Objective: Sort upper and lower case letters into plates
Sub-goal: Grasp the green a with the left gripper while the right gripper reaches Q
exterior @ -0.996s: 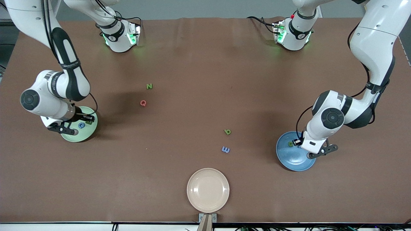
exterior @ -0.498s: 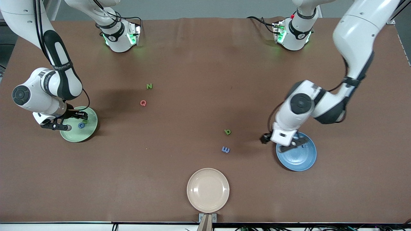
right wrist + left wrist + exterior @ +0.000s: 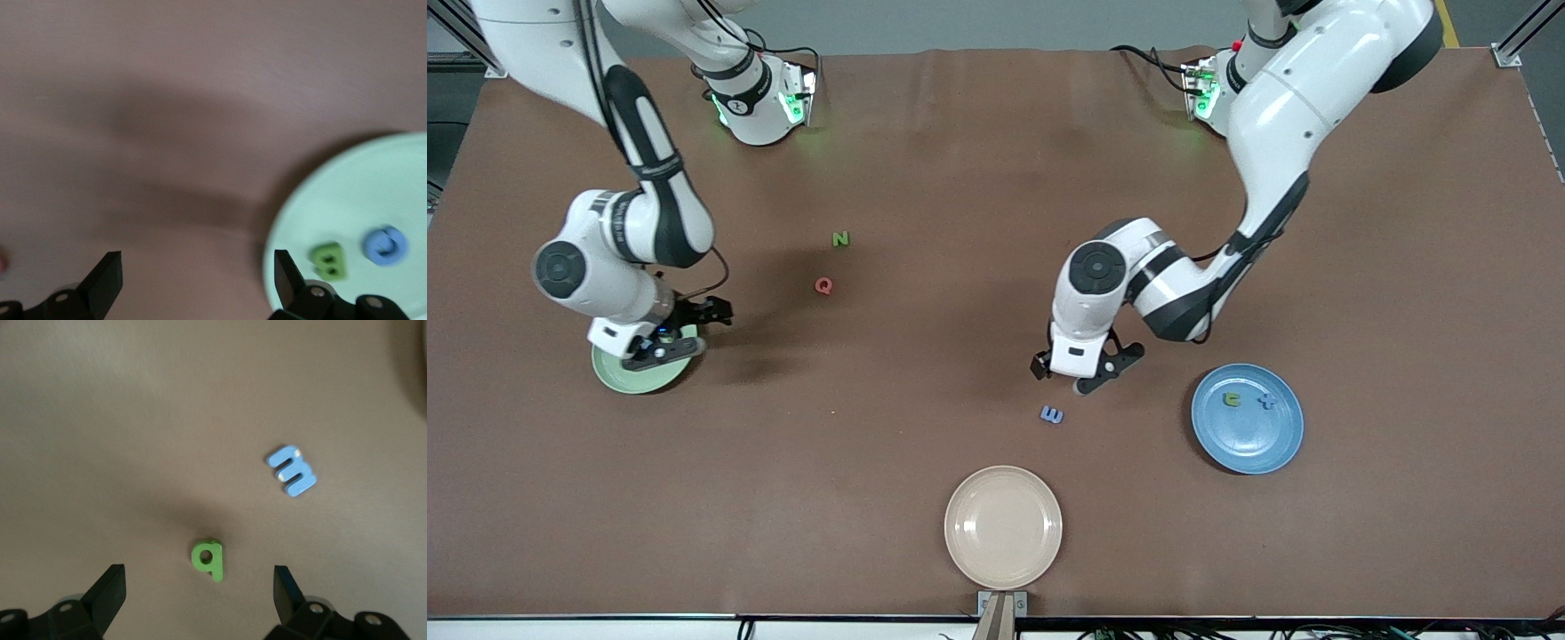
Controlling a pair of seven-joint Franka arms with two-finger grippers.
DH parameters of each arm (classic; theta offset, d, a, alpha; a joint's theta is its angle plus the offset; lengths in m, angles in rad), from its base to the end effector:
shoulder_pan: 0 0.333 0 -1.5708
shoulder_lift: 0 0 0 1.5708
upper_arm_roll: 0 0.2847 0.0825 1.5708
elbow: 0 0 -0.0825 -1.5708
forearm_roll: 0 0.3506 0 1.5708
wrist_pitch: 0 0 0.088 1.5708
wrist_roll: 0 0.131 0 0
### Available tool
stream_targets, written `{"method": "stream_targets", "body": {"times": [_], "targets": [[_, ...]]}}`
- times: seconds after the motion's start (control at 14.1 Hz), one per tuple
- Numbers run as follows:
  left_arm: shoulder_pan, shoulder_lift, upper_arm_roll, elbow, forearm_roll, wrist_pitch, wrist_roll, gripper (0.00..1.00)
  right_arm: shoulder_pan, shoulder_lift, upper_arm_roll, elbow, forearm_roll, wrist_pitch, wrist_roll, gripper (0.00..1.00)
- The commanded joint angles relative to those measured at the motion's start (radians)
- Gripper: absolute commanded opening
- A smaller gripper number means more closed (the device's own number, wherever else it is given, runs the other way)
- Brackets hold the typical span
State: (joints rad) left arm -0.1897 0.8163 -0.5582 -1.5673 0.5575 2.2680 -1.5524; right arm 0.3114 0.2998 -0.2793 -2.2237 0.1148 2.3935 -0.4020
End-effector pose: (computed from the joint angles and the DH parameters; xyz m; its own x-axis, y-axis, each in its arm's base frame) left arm 0.5244 -0.3959 0.1900 0.8262 0.5622 0.0366 0.5612 -0.8270 0.0328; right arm 0.5050 0.0148 0.2072 0.9322 0.3447 -0.1106 0.3433 -0.9387 -0.0321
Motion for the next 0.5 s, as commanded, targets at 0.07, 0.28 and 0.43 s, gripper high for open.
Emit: {"method": "stream_targets", "body": {"times": [0.07,0.28,0.43], "targets": [[-0.06,0.056,0.05,0.047,-0.011,-0.015,-0.037,0.85,0.194,-0.073,-0.004,-0.085,0.009,0.01,-0.02,1.0],[-0.06,0.067,0.051,0.062,-0.013,-0.015,-0.046,0.6,0.328,-0.105,-0.006,-0.161,0.009,0.083,0.05,1.0],[-0.06,0.067,0.052,0.064,-0.011,-0.015,-0.046,0.55,0.377,-0.108,-0.006,-0.229,0.009,0.183,0.075,1.0]]}}
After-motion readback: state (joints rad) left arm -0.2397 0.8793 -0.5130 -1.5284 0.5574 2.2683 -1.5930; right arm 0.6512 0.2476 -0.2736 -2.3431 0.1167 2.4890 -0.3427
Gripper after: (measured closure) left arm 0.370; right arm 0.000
